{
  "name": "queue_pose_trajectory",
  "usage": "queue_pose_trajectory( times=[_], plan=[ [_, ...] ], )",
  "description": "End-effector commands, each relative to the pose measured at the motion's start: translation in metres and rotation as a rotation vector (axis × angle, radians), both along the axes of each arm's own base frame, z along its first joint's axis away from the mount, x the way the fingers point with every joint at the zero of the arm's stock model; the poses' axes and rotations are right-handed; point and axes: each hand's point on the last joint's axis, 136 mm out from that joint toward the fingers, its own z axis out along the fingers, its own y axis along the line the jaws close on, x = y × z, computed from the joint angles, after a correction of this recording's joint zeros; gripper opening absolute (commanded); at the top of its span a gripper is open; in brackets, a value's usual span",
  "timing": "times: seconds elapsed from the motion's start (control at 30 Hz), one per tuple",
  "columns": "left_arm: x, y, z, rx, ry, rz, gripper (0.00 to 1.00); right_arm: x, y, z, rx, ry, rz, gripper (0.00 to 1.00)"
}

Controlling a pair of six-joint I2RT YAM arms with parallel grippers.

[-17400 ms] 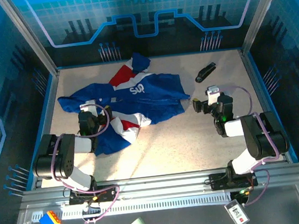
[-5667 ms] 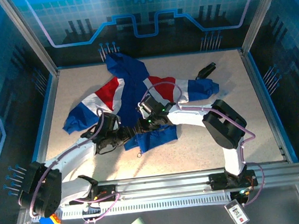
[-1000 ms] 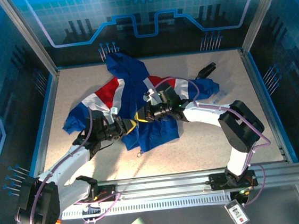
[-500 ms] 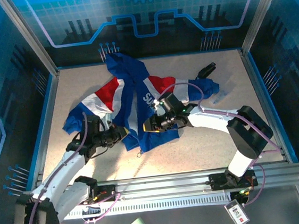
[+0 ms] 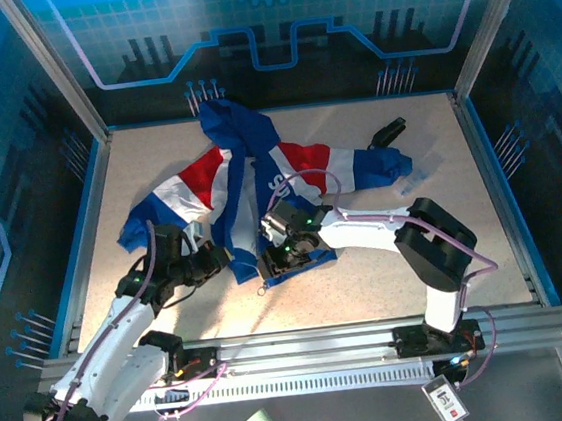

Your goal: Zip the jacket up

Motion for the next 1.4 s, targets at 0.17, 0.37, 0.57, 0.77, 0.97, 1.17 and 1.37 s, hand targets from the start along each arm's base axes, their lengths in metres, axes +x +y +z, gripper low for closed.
queue_pose_trajectory(
  times=[0.17,0.37,0.57,0.77,0.97,1.17,1.37],
  plan=[
    [-0.002,0.002,-0.002,0.001,0.001,0.0,0.0,-0.002,-0.008,-0.029,-0.147,0.023,0.042,0.39],
    [-0.001,-0.001,0.001,-0.02,-0.005,-0.007,0.0,0.005,-0.01,-0.014,-0.098,-0.001,0.028,0.07],
    [0.0,-0.004,0.003,-0.037,-0.009,-0.013,0.0,0.027,-0.028,0.02,-0.02,-0.046,-0.033,0.0],
    [0.008,-0.007,0.011,-0.007,-0.028,-0.011,0.0,0.057,-0.065,0.036,-0.051,-0.106,-0.091,0.0],
    [0.023,-0.044,0.02,0.041,-0.072,-0.093,0.0,0.069,-0.083,0.033,-0.059,-0.111,-0.109,0.0],
    [0.045,-0.092,0.013,-0.039,-0.079,-0.147,0.0,0.069,-0.074,0.026,-0.001,-0.084,-0.104,0.0],
    [0.057,-0.118,-0.013,-0.03,-0.028,-0.185,0.0,0.068,-0.066,0.024,0.045,-0.066,-0.104,0.02]
  ],
)
